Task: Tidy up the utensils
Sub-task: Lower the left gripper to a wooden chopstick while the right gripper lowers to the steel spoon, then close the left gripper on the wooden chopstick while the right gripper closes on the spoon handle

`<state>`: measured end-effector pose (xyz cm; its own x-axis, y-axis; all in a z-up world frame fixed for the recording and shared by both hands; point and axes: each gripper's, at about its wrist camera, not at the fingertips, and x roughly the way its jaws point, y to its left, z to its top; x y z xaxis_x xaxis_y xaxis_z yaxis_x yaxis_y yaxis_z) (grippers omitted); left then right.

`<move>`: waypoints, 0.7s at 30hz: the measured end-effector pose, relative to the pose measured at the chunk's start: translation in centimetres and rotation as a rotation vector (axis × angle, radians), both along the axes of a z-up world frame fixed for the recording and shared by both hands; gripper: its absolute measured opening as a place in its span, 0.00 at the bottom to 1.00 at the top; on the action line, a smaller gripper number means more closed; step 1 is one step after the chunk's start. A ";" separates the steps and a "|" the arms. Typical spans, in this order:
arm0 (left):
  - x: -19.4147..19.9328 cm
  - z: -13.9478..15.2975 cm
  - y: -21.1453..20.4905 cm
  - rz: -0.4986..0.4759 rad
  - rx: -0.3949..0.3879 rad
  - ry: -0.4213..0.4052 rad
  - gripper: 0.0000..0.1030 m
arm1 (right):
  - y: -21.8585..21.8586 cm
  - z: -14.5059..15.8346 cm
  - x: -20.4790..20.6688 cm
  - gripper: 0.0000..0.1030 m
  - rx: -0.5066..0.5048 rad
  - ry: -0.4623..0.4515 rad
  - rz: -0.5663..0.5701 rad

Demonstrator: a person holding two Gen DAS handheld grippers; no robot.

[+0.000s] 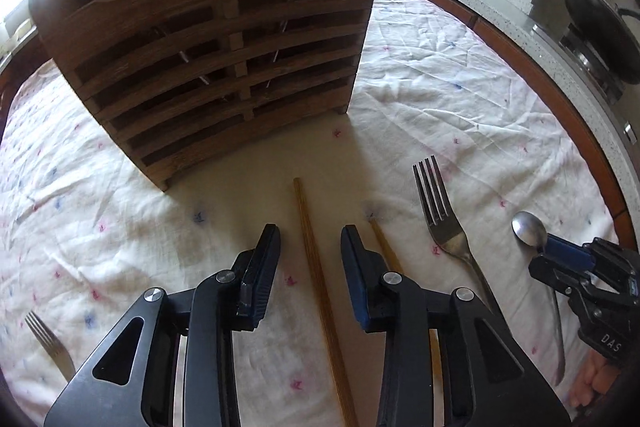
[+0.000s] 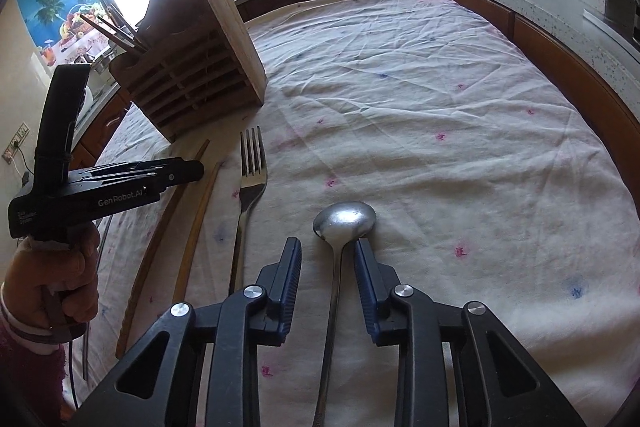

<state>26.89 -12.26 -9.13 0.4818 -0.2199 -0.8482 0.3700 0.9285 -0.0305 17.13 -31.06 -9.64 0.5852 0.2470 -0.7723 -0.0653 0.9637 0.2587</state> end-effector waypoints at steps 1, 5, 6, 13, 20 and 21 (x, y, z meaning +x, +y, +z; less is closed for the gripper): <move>-0.1 0.0 -0.1 -0.004 0.014 -0.010 0.23 | 0.0 0.0 0.1 0.26 -0.004 0.001 0.001; -0.9 0.1 0.6 -0.017 -0.004 0.008 0.08 | 0.2 0.0 0.2 0.18 -0.024 0.001 0.006; -1.2 0.1 0.8 -0.021 -0.008 0.015 0.07 | 0.2 0.0 0.1 0.17 -0.024 0.001 0.006; -1.6 0.3 0.9 -0.024 0.048 0.034 0.08 | 0.0 0.0 0.3 0.14 -0.017 0.009 0.013; -1.0 0.2 -0.2 -0.042 0.090 -0.007 0.07 | 0.3 -0.1 0.6 0.14 -0.023 0.011 0.027; -1.2 0.2 -0.1 -0.044 0.088 -0.011 0.07 | 0.3 -0.1 0.6 0.14 -0.024 0.011 0.025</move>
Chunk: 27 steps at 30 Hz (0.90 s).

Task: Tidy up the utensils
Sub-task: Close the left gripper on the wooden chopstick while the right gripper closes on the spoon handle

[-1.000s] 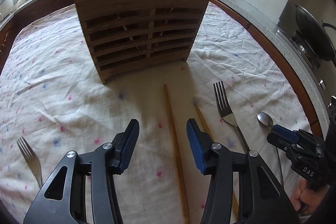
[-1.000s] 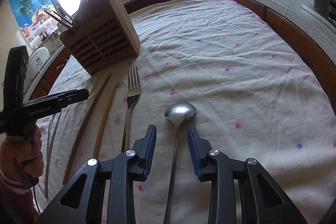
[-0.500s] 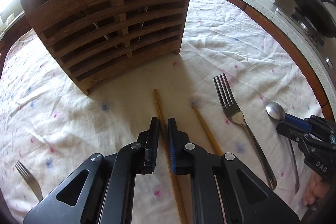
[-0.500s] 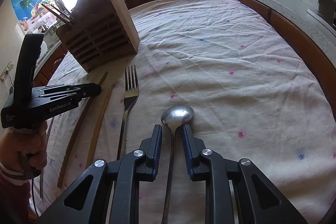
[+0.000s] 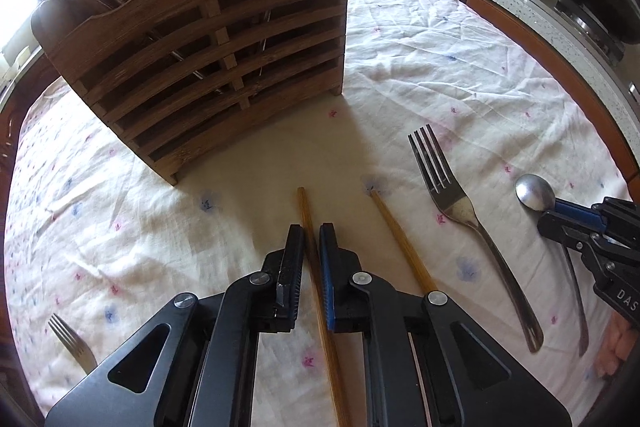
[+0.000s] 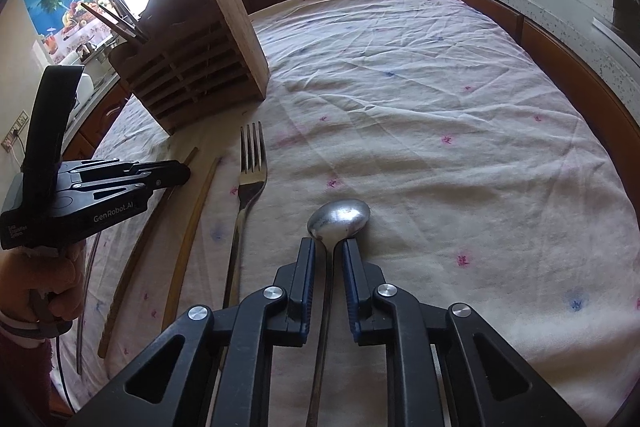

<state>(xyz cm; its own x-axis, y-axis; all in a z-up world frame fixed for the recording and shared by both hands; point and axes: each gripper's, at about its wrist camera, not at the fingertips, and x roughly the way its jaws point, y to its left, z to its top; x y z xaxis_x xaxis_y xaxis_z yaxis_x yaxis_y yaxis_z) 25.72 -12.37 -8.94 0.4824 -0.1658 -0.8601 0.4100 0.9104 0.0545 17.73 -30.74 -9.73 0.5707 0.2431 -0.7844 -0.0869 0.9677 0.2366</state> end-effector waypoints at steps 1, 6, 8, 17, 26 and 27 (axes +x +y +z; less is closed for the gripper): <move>-0.1 0.0 0.2 0.003 -0.005 0.002 0.06 | 0.0 0.0 0.0 0.11 0.003 -0.001 -0.002; -1.9 1.5 1.9 0.029 -0.073 -0.021 0.05 | 0.0 0.8 -0.7 0.05 0.032 -0.022 0.009; -3.0 2.7 3.0 0.043 -0.122 -0.038 0.05 | 0.2 1.6 -1.1 0.05 0.040 -0.043 0.014; -7.9 9.7 7.1 0.102 -0.322 -0.189 0.05 | 1.2 6.1 -3.0 0.02 0.069 -0.167 0.037; -10.8 12.8 10.4 0.157 -0.439 -0.276 0.05 | 2.2 9.9 -4.0 0.02 0.088 -0.261 0.061; -10.9 12.9 10.7 0.162 -0.444 -0.280 0.05 | 2.3 10.2 -4.1 0.02 0.088 -0.269 0.061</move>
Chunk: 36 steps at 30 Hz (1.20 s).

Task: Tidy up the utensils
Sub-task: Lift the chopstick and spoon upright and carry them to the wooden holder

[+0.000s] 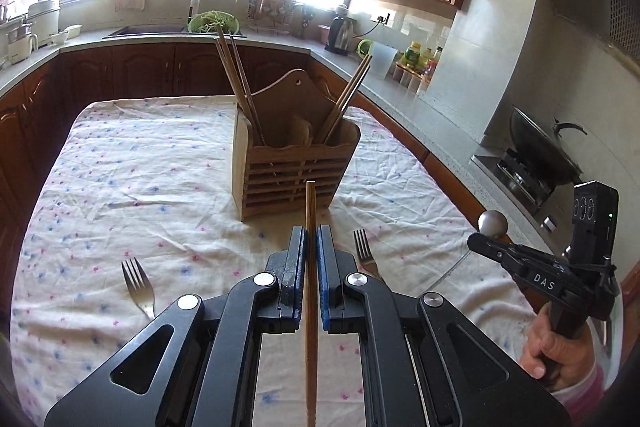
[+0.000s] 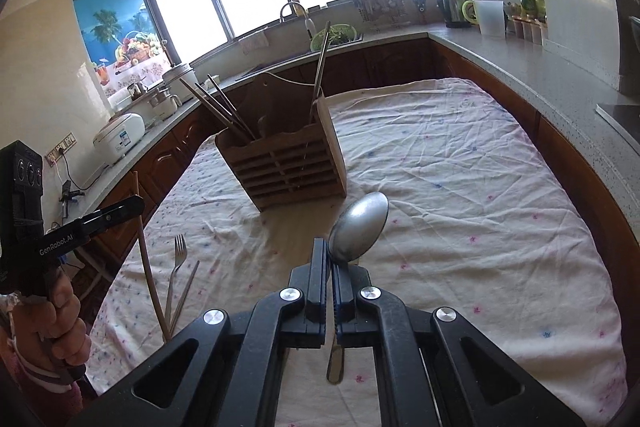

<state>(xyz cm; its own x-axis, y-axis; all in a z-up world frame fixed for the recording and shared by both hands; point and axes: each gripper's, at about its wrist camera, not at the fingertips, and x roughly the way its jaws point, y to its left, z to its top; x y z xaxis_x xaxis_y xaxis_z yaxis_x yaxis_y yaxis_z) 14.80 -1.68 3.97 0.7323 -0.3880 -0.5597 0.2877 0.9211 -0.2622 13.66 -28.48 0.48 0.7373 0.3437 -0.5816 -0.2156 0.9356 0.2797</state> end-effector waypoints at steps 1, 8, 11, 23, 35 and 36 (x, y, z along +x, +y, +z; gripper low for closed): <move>-0.2 0.0 0.2 0.005 -0.006 -0.003 0.05 | 0.1 0.3 -0.1 0.02 0.000 -0.008 0.002; -0.8 0.5 1.1 0.022 -0.038 -0.027 0.05 | 0.7 1.5 -0.2 0.02 -0.007 -0.039 0.010; -1.0 1.0 1.3 0.029 -0.042 -0.046 0.05 | 0.8 2.0 -0.2 0.02 -0.007 -0.053 0.013; -0.4 2.6 1.6 0.054 -0.047 -0.099 0.05 | 0.6 3.7 1.0 0.02 0.010 -0.099 0.015; 0.8 3.6 2.3 0.065 -0.074 -0.127 0.05 | 0.7 4.3 2.8 0.02 0.018 -0.113 0.018; 0.9 3.7 2.3 0.067 -0.076 -0.130 0.05 | 0.7 4.3 2.9 0.02 0.019 -0.114 0.018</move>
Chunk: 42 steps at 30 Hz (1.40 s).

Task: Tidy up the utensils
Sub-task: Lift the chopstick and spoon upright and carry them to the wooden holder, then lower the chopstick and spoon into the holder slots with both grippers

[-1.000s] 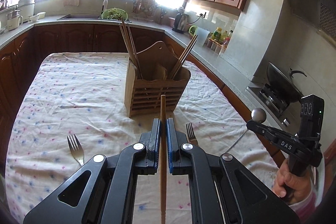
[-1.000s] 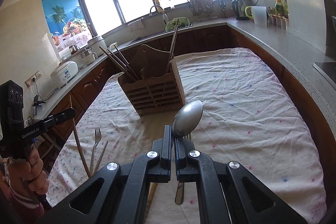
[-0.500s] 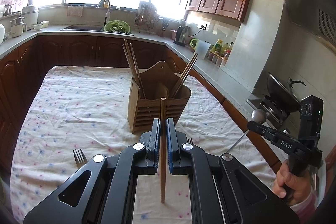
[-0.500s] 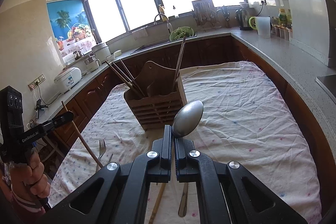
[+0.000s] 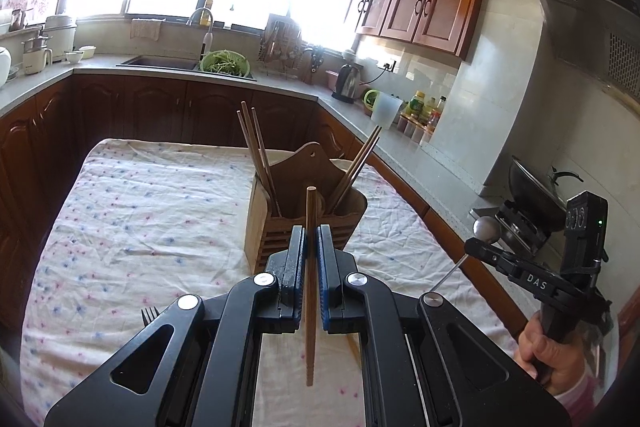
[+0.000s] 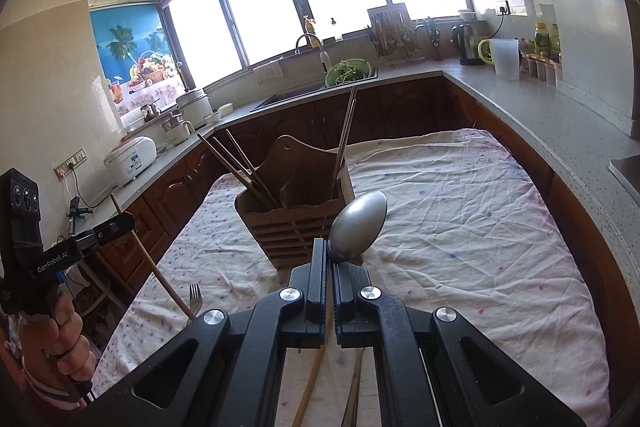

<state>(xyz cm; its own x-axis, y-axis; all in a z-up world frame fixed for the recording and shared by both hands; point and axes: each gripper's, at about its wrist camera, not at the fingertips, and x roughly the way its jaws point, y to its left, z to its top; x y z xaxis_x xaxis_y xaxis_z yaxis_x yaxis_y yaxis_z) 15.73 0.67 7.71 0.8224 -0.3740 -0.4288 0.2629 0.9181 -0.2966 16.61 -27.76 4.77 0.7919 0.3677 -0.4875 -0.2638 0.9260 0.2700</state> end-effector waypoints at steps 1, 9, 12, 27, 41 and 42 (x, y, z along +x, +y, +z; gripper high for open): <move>0.2 0.1 0.1 0.001 -0.002 -0.005 0.05 | 0.0 0.0 0.2 0.02 0.001 0.000 0.000; 1.7 2.1 0.6 0.021 -0.007 -0.057 0.05 | 0.7 0.8 2.1 0.02 -0.002 -0.017 0.006; 2.5 2.9 0.9 0.025 -0.015 -0.080 0.05 | 1.1 1.5 2.9 0.02 -0.008 -0.035 0.007; 7.8 9.4 1.2 0.080 -0.027 -0.264 0.05 | 2.3 7.0 9.5 0.02 -0.052 -0.151 -0.011; 12.2 3.3 1.2 0.195 -0.050 -0.234 0.05 | 4.6 2.9 14.4 0.02 -0.116 -0.091 -0.011; 12.4 2.6 1.1 0.197 -0.052 -0.220 0.05 | 4.8 2.4 14.6 0.02 -0.118 -0.082 -0.010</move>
<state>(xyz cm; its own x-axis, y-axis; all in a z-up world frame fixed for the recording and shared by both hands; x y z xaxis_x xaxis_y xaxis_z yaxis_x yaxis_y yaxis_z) 28.12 1.77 10.31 0.9524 -0.2147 -0.2164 0.1444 0.9430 -0.2998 31.16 -22.98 7.17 0.8343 0.3034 -0.4603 -0.2711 0.9528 0.1365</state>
